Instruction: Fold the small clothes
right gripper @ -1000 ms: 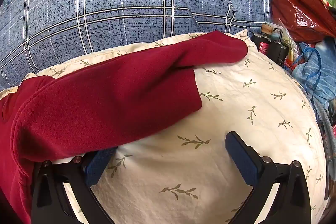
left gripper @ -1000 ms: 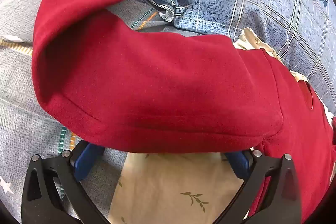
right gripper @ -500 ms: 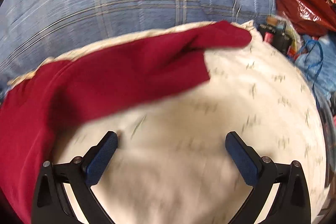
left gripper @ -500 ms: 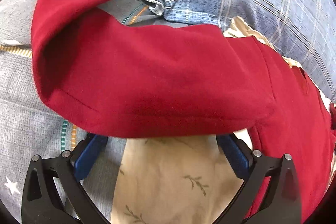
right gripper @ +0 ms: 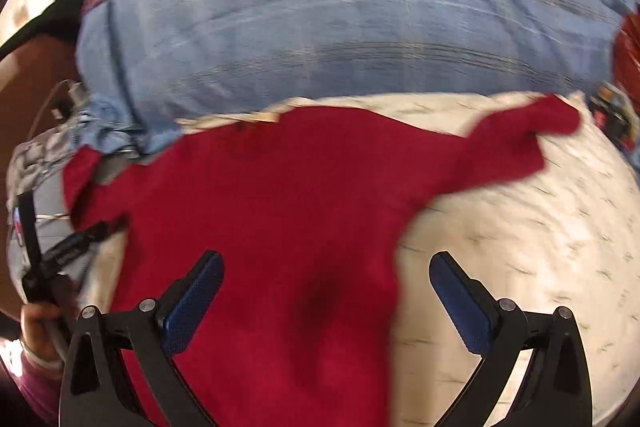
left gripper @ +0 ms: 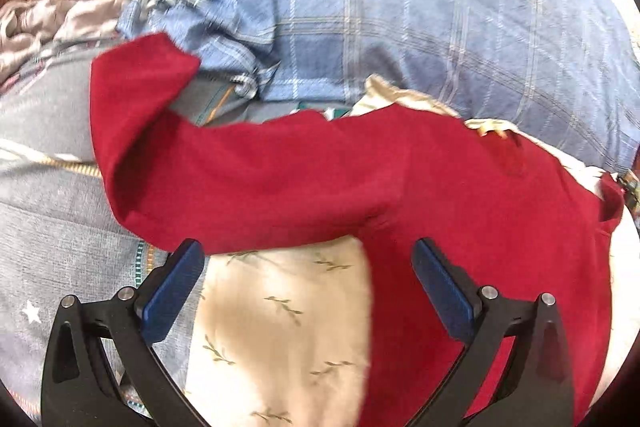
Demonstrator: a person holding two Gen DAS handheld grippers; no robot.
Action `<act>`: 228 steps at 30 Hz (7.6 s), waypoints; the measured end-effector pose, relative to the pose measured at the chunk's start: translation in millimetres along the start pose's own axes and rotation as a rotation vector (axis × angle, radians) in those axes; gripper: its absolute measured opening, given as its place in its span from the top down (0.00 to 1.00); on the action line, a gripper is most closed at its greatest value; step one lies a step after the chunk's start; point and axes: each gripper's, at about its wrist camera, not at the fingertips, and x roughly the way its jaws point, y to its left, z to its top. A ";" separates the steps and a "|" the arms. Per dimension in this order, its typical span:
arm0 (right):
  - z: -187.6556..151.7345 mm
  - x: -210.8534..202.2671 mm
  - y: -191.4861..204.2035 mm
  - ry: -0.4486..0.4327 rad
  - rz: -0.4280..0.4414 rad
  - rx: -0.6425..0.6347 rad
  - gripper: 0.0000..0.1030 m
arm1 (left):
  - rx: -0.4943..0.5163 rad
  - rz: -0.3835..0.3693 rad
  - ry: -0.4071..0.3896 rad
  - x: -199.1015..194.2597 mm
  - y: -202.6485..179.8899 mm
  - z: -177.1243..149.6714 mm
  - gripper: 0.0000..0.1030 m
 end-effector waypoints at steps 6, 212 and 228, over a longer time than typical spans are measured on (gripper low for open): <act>9.4 25.7 69.3 -0.003 -0.003 -0.134 0.00 | 0.031 0.002 -0.037 -3.6 -15.1 1.0 0.00; 69.0 104.1 41.1 0.048 -0.011 -0.018 0.18 | 0.063 -0.233 -0.041 7.1 -24.2 39.4 0.17; 89.2 114.7 81.4 -0.102 -0.058 -0.193 0.96 | -0.212 -0.038 -0.029 54.5 59.7 36.8 0.18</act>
